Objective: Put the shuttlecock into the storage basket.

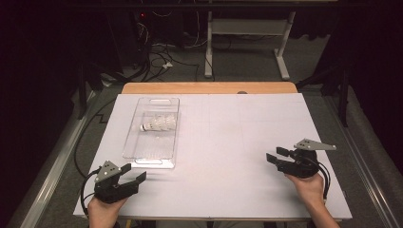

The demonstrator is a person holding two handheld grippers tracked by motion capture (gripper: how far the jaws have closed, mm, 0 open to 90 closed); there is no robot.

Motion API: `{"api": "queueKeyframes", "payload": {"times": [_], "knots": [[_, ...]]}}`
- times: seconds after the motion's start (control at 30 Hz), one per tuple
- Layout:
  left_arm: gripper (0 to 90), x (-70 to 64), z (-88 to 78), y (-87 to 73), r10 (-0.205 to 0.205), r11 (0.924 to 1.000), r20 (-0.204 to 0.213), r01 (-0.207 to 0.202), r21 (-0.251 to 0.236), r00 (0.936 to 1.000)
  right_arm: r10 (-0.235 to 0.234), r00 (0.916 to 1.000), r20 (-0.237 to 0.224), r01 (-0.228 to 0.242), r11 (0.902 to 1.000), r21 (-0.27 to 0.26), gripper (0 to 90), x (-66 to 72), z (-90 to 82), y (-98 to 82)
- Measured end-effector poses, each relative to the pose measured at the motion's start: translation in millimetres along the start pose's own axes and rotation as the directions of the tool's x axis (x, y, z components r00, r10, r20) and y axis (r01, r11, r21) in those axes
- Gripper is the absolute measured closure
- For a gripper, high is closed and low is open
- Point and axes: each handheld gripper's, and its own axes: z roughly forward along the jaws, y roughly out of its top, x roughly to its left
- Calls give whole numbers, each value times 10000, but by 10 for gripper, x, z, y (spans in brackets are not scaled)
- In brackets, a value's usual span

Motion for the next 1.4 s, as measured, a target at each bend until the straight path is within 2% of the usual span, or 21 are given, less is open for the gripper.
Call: {"api": "queueKeyframes", "payload": {"times": [0.47,1.4], "knots": [[334,10,-8,-1,-79,9999,-49,78,-100,10000,-11,9998,180,13,9999,-116,426,-25,-89,-91],[334,16,-20,0,-109,9998,-75,108,-172,9999,250,9995,207,-242,9989,-404,407,-69,-241,-253]]}}
